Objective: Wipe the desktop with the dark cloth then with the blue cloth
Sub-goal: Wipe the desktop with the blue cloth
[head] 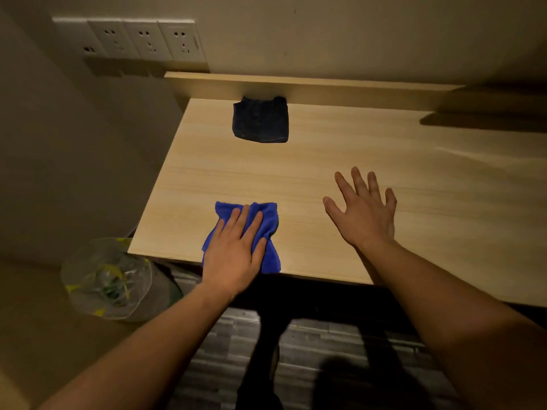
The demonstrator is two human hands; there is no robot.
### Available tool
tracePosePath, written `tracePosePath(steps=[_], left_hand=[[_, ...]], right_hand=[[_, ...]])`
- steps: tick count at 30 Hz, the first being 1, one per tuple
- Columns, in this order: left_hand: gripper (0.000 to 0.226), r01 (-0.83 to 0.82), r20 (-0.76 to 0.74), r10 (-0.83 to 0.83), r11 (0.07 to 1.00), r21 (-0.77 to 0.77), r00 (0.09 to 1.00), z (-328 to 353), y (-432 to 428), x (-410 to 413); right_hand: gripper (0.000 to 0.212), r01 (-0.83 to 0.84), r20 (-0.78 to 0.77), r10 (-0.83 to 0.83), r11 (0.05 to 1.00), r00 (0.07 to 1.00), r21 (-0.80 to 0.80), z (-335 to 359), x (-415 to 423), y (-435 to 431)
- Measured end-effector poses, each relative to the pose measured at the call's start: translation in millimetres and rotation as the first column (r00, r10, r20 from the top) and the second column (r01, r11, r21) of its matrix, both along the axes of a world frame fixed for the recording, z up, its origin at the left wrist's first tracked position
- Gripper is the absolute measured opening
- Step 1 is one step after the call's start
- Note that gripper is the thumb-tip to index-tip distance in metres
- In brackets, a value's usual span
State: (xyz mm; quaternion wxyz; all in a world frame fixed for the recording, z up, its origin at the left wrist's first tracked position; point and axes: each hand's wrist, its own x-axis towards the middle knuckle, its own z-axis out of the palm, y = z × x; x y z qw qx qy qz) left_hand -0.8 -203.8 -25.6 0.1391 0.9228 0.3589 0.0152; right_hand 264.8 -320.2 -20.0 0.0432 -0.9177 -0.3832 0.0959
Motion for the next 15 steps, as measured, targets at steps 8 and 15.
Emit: tracePosePath(steps=[8, 15], left_hand=[[0.053, -0.084, 0.298, 0.147, 0.973, -0.213, 0.943, 45, -52, 13], [0.049, 0.081, 0.306, -0.061, 0.995, -0.052, 0.950, 81, 63, 190]], right_hand=[[0.069, -0.014, -0.124, 0.019, 0.999, 0.992, 0.041, 3, 1, -5], [0.074, -0.014, -0.003, 0.014, 0.999, 1.000, -0.035, 12, 65, -29]])
